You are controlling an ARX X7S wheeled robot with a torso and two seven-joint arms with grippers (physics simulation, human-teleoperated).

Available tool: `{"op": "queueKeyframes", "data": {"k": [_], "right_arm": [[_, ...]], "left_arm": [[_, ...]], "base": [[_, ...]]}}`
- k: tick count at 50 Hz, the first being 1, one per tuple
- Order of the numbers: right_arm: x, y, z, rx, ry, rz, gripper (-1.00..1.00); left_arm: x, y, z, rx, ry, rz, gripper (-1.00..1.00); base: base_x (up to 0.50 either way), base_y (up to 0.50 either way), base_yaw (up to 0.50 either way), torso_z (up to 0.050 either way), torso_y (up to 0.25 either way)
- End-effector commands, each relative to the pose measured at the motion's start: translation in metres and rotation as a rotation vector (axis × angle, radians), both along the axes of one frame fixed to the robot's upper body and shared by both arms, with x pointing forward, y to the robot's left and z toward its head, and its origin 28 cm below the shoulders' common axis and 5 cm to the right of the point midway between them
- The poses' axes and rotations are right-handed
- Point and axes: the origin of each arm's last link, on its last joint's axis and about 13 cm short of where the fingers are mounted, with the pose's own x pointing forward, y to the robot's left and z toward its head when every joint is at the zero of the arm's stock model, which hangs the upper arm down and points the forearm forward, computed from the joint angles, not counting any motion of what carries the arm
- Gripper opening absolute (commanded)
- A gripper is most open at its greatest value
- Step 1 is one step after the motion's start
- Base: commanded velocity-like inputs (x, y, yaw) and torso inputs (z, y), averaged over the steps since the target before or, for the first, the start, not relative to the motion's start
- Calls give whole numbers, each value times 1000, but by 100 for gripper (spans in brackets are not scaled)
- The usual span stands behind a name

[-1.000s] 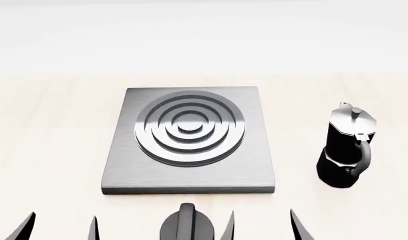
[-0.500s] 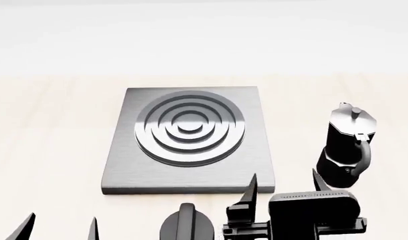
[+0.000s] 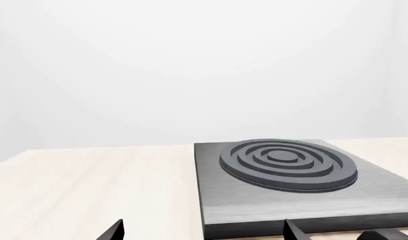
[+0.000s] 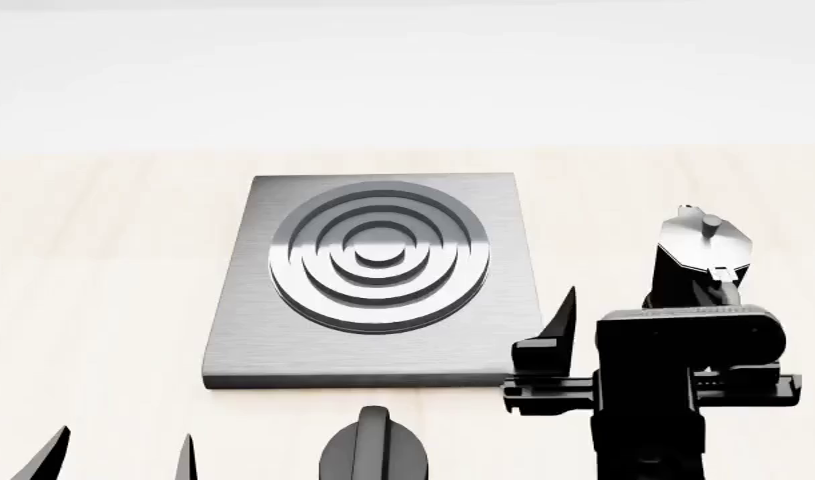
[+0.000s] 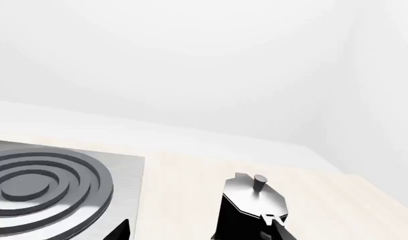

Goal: Put the moka pot on the stove.

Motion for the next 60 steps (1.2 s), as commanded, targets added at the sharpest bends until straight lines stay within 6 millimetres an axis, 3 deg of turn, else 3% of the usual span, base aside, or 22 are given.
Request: {"op": "queueKeyframes", "data": {"k": [1,27,60], "right_arm": [[7,-12,8,1,3,-43,100],[24,-37,8,117,53,-43,100],[23,-58,3,236,81,-5,100]], "left_arm": [[0,0,0,-11,-8,-2,100],[0,0,0,-11,-8,0,100],[0,0,0,-12,-7,1,100]], "base": [[0,0,0,0,0],[0,0,0,0,0],[0,0,0,0,0]]}}
